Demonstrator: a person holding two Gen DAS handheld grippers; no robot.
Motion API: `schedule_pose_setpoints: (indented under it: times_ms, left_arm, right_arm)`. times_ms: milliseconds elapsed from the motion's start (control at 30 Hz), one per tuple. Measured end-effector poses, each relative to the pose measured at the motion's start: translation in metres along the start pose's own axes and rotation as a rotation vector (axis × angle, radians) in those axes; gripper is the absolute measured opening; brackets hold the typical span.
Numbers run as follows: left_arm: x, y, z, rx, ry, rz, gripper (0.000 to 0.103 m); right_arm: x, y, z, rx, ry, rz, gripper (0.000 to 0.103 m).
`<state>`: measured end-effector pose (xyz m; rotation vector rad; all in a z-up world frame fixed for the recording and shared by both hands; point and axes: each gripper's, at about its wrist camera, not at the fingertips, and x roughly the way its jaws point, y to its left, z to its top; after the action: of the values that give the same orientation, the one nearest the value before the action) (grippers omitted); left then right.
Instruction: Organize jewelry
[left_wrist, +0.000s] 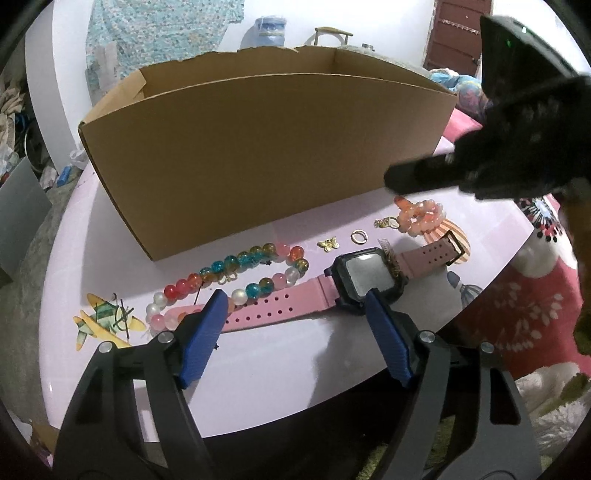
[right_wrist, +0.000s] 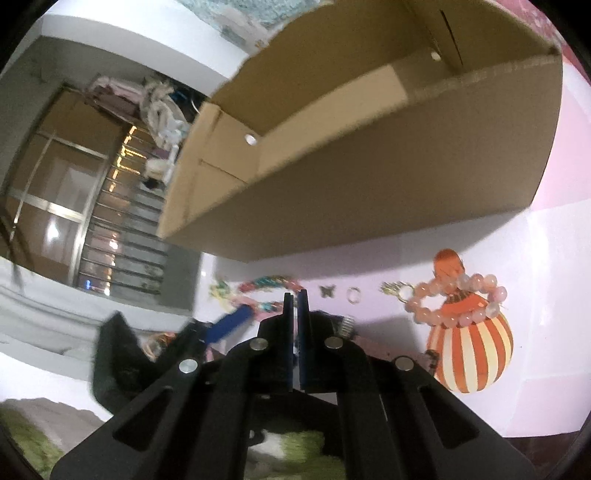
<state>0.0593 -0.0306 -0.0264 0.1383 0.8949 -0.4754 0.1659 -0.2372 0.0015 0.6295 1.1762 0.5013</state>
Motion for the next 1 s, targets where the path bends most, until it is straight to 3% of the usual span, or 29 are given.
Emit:
schedule_pose_setpoints:
  times_ms: [133, 267, 333, 367, 567, 667, 700, 833, 1000]
  left_arm:
    - [0.001, 0.000, 0.000, 0.014, 0.003, 0.006, 0.073]
    - [0.001, 0.000, 0.000, 0.016, 0.005, 0.006, 0.073]
    - [0.000, -0.001, 0.001, 0.017, 0.003, 0.007, 0.073]
    - [0.000, 0.000, 0.001, 0.019, 0.004, 0.008, 0.073]
    - [0.000, -0.001, 0.002, 0.033, 0.004, 0.018, 0.073]
    - [0.000, -0.001, 0.003, 0.037, 0.006, 0.020, 0.073]
    - [0.000, -0.001, 0.003, 0.036, 0.006, 0.021, 0.073]
    - [0.000, 0.000, 0.002, 0.033, 0.006, 0.020, 0.073]
    - [-0.001, 0.001, 0.001, 0.029, 0.006, 0.022, 0.073]
  right_arm:
    - [-0.017, 0.000, 0.005, -0.003, -0.033, -0.007, 0.002]
    - [-0.013, -0.009, 0.008, 0.032, 0.025, -0.038, 0.009]
    - [-0.002, -0.015, 0.005, 0.040, 0.058, -0.078, 0.036]
    - [0.005, -0.014, 0.005, 0.035, 0.069, -0.088, 0.038]
    - [0.037, -0.024, 0.002, 0.036, 0.178, -0.113, 0.038]
    - [0.042, -0.020, -0.001, 0.008, 0.188, -0.121, 0.036]
    - [0.042, -0.019, -0.001, 0.004, 0.189, -0.121, 0.025]
    - [0.038, -0.022, -0.006, -0.009, 0.176, -0.123, 0.007]
    - [0.029, -0.014, -0.008, -0.046, 0.133, -0.106, 0.002]
